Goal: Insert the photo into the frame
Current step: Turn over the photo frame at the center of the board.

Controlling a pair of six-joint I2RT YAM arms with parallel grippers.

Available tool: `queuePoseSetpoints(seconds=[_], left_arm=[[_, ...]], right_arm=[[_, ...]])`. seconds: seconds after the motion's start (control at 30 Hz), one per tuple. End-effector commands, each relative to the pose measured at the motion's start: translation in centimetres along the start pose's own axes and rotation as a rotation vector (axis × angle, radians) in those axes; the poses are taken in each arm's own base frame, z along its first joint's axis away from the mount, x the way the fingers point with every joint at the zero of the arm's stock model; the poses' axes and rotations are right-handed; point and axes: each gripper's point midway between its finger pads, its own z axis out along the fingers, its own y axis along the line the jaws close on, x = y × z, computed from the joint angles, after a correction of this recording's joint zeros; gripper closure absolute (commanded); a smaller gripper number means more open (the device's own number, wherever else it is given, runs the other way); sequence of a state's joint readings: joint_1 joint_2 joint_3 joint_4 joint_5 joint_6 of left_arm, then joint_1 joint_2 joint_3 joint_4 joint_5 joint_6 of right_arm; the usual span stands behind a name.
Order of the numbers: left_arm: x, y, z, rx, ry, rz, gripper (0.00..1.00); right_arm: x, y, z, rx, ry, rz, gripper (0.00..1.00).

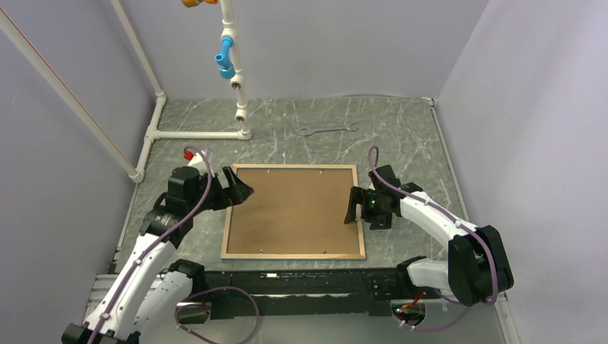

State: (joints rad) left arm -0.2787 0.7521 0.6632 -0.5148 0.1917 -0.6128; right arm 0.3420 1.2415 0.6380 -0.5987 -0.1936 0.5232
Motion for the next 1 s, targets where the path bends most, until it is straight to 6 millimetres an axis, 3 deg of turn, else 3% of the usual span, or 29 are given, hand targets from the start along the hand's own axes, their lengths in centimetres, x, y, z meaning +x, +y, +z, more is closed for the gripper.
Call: queuePoseSetpoints(seconds=[0.0, 0.27, 0.5, 0.67, 0.77, 0.97], left_arm=[[-1.8, -5.8, -1.6, 0.291, -0.071, 0.082, 0.00], [0.6, -10.0, -0.8, 0.392, 0.025, 0.212, 0.01], [3.7, -14.4, 1.3, 0.361, 0.132, 0.364, 0.01], [8.0, -15.7, 3.4, 0.258, 0.259, 0.471, 0.01], [10.6, -16.7, 3.5, 0.231, 0.301, 0.543, 0.01], [13.7, -18.1, 2.6, 0.201, 0.328, 0.734, 0.02]], right_arm=[[1.2, 0.7, -0.2, -0.022, 0.033, 0.002, 0.06], [4.2, 1.1, 1.1, -0.013, 0.114, -0.012, 0.15], [5.5, 1.1, 2.5, -0.033, 0.146, 0.002, 0.46], [4.9, 1.8, 2.8, -0.046, 0.150, -0.009, 0.79], [3.7, 2.5, 2.2, -0.045, 0.134, -0.031, 0.96], [0.7, 4.2, 0.3, -0.038, 0.092, -0.085, 1.00]])
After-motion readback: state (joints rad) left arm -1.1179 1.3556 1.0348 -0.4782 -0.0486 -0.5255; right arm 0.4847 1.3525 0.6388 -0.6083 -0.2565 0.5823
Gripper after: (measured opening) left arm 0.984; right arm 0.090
